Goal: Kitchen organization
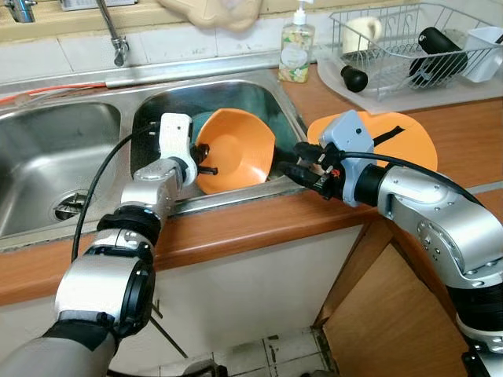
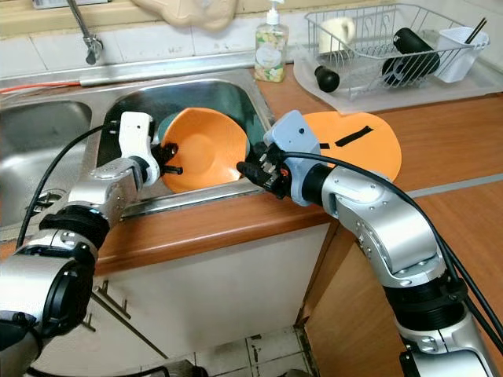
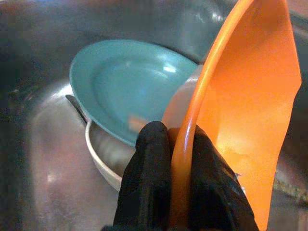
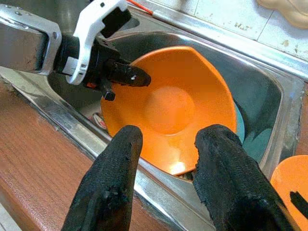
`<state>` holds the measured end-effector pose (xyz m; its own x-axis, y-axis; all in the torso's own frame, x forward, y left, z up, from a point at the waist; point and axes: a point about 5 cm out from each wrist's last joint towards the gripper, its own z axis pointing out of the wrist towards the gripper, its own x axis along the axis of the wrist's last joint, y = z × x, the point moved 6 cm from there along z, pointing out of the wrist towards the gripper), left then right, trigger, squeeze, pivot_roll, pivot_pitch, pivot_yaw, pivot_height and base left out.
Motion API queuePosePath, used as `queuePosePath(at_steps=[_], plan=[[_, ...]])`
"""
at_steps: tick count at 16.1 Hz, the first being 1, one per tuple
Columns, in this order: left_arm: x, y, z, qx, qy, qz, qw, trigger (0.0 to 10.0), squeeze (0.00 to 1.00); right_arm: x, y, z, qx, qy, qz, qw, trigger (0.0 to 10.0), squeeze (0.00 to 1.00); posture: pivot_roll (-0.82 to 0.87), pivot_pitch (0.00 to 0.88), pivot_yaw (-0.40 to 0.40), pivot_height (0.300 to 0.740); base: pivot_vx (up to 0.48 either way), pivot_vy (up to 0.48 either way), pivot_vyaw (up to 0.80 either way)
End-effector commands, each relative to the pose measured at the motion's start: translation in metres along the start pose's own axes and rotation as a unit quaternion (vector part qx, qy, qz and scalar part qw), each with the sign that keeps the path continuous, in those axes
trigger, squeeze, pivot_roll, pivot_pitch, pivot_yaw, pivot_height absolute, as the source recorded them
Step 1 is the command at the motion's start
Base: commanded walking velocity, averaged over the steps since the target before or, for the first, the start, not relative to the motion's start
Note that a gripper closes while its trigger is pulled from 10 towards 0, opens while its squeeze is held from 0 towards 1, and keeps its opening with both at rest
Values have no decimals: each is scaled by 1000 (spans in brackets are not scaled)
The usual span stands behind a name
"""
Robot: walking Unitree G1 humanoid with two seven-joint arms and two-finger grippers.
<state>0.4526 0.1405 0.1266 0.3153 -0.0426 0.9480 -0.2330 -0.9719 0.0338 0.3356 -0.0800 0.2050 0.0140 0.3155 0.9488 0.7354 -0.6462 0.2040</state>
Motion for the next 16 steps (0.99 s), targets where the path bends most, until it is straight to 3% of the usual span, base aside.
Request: queuePosePath(at_steps=[1, 2, 3, 4, 5, 10, 13, 14, 16], plan=[[3, -2, 0, 0, -9, 23, 1000, 10000, 0, 1, -1, -1, 0, 1, -9, 1000, 10000, 0, -123, 0, 77, 740, 0, 0, 0], [2, 0, 1, -4, -15, 32, 999, 10000, 31, 0, 0, -1, -1, 0, -10, 1000, 10000, 0, -131, 0, 81, 740, 0, 0, 0], [1, 2, 2, -7, -19, 35, 999, 10000, 400, 0, 0, -1, -2, -1, -11, 1000, 10000, 0, -131, 0, 81, 740, 0, 0, 0], [0, 3, 2, -9, -21, 37, 999, 10000, 925, 0, 1, -1, -4, -1, -11, 1000, 10000, 0, -131, 0, 81, 740, 0, 0, 0], [0, 4, 2, -10, -21, 38, 999, 10000, 1000, 0, 1, -1, -6, -2, -11, 1000, 10000, 0, -131, 0, 81, 740, 0, 0, 0], [6, 0, 2, -1, -5, 68, 998, 10000, 1000, -1, 9, -2, -29, -2, -5, 1000, 10000, 0, -143, 0, 97, 740, 0, 0, 0], [23, 1, -1, -18, 48, 79, 996, 10000, 1000, -2, 27, 0, -76, -4, 14, 997, 10000, 0, -126, 0, 88, 740, 0, 0, 0], [32, 5, -3, -38, 81, 76, 993, 10000, 1000, -4, 44, -1, -118, -6, 38, 992, 10000, 0, -123, 0, 86, 740, 0, 0, 0], [40, 7, -9, -58, 118, 63, 989, 10000, 1000, -7, 65, -5, -167, -6, 71, 983, 10000, 984, -111, 0, 77, 740, 0, 0, 0]])
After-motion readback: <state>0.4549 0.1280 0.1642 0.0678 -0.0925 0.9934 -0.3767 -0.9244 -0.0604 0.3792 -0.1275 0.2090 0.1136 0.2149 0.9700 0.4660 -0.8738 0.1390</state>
